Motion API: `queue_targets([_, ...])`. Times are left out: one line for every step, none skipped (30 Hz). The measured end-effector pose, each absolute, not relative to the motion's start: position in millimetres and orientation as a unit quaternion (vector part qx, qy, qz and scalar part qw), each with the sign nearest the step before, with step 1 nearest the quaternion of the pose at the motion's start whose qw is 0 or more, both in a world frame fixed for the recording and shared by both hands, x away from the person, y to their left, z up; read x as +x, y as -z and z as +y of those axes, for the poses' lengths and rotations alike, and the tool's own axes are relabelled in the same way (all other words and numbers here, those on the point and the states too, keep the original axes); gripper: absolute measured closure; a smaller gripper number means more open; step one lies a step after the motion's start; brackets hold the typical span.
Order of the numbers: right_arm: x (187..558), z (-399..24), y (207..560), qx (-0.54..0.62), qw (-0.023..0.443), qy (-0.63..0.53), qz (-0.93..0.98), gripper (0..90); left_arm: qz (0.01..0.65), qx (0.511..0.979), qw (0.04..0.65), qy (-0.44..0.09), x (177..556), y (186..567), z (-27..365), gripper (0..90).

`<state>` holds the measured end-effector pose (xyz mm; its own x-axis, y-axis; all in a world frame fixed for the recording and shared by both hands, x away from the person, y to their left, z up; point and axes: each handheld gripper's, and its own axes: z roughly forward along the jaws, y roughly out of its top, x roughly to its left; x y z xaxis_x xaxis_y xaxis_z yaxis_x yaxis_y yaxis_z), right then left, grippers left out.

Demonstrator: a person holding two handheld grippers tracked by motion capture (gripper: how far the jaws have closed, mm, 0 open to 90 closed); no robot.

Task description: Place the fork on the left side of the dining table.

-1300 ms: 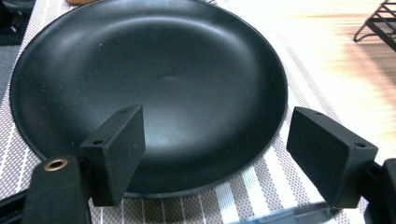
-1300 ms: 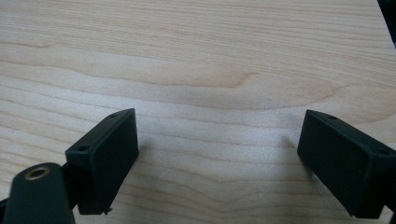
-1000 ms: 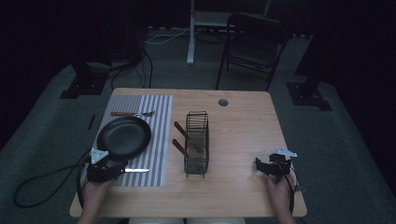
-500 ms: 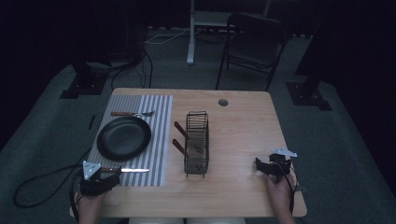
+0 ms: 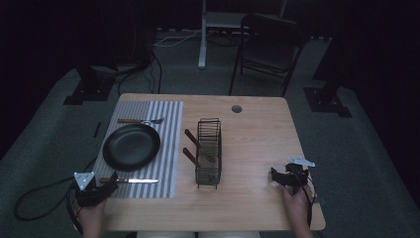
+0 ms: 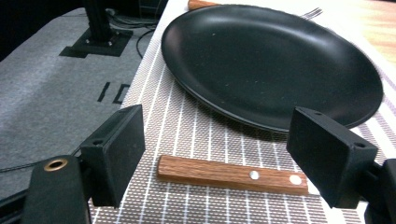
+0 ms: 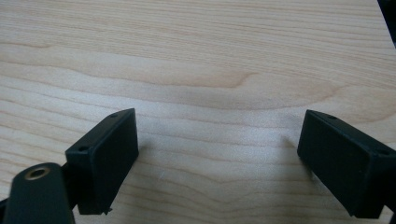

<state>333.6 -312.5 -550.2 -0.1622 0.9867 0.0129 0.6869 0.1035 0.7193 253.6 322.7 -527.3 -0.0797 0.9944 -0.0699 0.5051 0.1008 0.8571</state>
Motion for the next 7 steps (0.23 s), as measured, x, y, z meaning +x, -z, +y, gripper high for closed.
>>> queue_targets([333.6, -312.5, 550.1, 0.598, 0.248, -0.302, 0.700, 12.0, 0.652, 0.576, 0.357, -0.341, 253.6, 527.8, 323.2, 19.7])
queue_targets([333.6, -312.6, 550.2, 0.598, 0.248, -0.302, 0.700, 12.0, 0.653, 0.573, 0.356, -0.343, 253.7, 528.4, 323.2, 19.7])
queue_targets([333.6, -312.5, 550.2, 0.598, 0.248, -0.302, 0.700, 12.0, 0.655, 0.570, 0.354, -0.347, 253.5, 528.6, 323.3, 19.7])
queue_targets([333.6, -312.5, 550.1, 0.598, 0.248, -0.302, 0.700, 12.0, 0.656, 0.569, 0.352, -0.350, 253.4, 528.7, 323.4, 19.7])
queue_targets([333.6, -312.5, 550.1, 0.598, 0.248, -0.302, 0.700, 12.0, 0.656, 0.567, 0.350, -0.354, 253.2, 528.7, 323.6, 19.7])
queue_targets([333.6, -312.5, 550.1, 0.598, 0.248, -0.302, 0.700, 12.0, 0.656, 0.566, 0.346, -0.359, 253.0, 528.7, 323.7, 19.7])
queue_targets([333.7, -312.5, 550.1, 0.598, 0.248, -0.302, 0.700, 12.0, 0.656, 0.565, 0.342, -0.365, 252.7, 528.7, 323.8, 19.7])
